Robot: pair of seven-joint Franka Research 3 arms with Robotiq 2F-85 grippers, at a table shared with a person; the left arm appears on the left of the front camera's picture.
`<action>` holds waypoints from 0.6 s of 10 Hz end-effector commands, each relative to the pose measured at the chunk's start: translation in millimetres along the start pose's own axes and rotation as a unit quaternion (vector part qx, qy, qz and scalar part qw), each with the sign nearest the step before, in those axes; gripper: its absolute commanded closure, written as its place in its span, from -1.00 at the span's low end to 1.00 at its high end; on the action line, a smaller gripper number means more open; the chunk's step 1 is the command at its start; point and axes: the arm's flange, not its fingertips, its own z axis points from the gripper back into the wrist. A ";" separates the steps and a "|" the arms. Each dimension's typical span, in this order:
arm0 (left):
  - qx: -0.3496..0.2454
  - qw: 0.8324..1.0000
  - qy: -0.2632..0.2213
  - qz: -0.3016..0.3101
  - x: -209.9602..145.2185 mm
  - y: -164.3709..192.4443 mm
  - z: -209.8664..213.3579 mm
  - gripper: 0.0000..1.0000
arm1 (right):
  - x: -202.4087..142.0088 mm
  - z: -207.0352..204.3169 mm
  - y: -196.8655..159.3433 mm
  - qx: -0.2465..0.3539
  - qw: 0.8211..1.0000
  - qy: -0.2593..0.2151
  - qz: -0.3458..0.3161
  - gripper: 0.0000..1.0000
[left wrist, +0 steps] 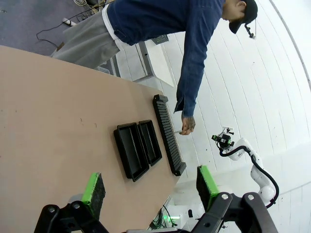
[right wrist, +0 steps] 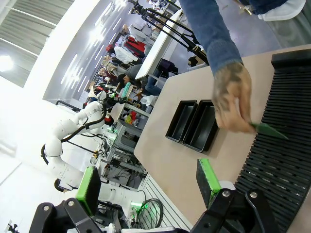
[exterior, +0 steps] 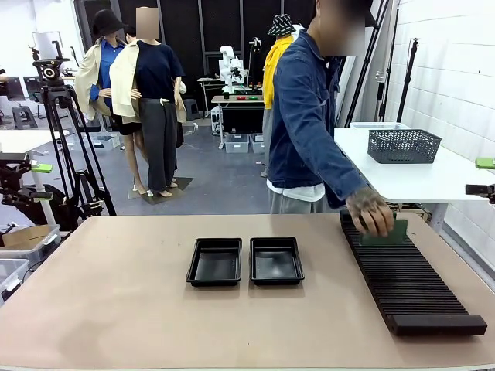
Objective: Inspect and transfer BCBs to ESD trays.
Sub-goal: Pick up the Blank PCB from the PCB Rack and place it in the left ESD tray.
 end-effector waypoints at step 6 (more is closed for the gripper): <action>0.007 1.000 0.002 0.007 0.1 -1.8 1.2 -1.00 | -1.0 -0.2 -1.0 0.001 1.000 0.000 0.000 -1.00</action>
